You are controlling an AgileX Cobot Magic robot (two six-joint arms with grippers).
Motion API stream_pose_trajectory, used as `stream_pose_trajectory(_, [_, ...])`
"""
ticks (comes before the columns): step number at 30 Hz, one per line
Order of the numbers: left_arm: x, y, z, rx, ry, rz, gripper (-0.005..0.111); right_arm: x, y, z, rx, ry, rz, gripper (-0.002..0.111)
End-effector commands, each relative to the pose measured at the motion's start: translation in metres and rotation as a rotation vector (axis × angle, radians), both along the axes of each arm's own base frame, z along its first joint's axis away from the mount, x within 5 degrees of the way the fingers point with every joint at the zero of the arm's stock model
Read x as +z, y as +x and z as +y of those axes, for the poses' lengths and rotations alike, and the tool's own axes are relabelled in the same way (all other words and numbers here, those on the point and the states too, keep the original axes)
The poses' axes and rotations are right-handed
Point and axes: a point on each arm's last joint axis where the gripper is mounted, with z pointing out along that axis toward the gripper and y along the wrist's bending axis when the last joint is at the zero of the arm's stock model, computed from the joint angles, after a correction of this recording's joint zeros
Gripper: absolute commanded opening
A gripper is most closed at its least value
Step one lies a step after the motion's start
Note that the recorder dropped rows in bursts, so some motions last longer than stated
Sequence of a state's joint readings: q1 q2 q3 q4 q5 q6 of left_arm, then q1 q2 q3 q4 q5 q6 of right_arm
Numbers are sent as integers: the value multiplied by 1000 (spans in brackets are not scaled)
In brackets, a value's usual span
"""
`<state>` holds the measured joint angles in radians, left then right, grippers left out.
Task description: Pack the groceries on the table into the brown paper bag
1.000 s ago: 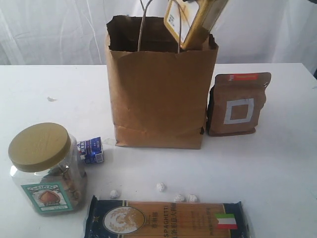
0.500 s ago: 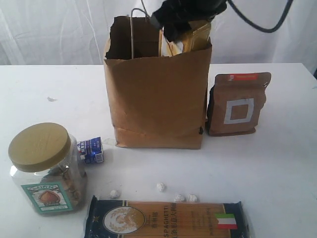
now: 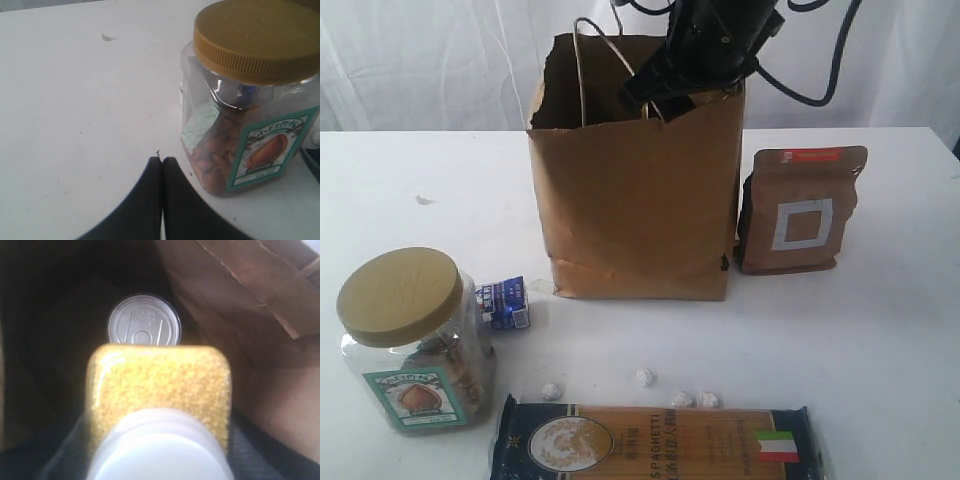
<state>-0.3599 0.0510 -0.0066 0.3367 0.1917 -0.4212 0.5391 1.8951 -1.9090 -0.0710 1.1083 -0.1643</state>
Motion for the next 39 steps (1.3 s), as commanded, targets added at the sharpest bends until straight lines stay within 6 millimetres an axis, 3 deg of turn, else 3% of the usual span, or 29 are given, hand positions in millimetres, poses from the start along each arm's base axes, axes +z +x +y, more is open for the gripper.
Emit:
stream_pose_trajectory(1, [-2,0,0,1,4,4,0,14,-1,-1,12,26,-68,63])
stream_pose_trajectory(4, [-2,0,0,1,4,4,0,14,-2,3,24,26,-70,79])
stream_pose_trajectory(21, [-2,0,0,1,4,4,0,18,-8,6,37,26,-71,76])
stream_pose_trajectory(31, [-2,0,0,1,4,4,0,68,-43,-23,15,-6,-143,75])
stream_pose_trajectory(39, [-2,0,0,1,4,4,0,87,-64,-39,0,-28,-158,72])
